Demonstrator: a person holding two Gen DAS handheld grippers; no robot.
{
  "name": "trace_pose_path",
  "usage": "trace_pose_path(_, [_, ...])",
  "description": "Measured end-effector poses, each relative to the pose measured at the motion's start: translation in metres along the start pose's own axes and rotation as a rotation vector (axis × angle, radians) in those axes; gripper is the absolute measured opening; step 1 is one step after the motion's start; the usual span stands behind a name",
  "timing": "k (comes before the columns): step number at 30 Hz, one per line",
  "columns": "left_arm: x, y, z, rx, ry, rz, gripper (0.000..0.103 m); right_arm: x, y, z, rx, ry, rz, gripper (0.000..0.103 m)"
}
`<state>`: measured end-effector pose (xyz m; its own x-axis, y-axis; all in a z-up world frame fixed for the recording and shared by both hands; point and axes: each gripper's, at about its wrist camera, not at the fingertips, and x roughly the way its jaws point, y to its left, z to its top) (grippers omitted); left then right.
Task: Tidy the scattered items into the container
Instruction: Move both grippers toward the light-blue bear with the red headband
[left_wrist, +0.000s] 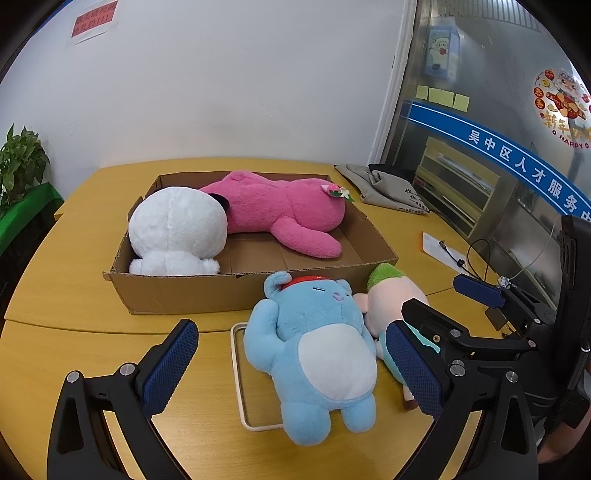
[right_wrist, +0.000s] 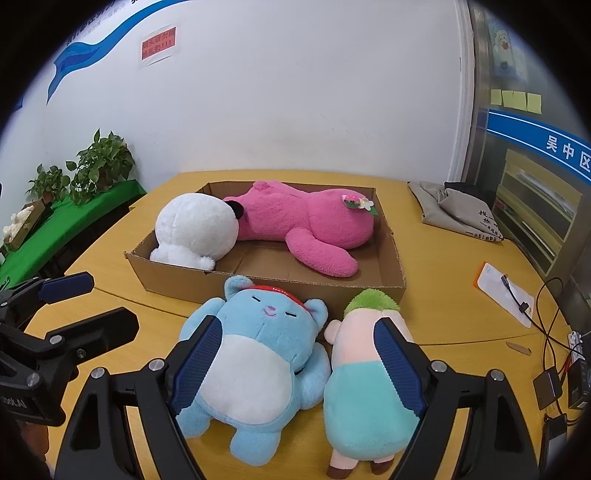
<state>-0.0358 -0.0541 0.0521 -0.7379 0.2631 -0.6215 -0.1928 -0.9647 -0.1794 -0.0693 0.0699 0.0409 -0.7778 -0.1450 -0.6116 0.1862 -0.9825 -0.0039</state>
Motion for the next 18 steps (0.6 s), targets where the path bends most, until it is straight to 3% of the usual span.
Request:
trace_pose_path(12, [0.007, 0.004, 0.0, -0.016, 0.011, -0.016, 0.103, 0.006, -0.006, -0.003, 0.012, 0.014, -0.006, 0.084])
trace_pose_path(18, [0.02, 0.016, -0.001, -0.046, 0.053, -0.041, 0.103, 0.018, -0.017, -0.018, 0.037, 0.027, 0.024, 0.084])
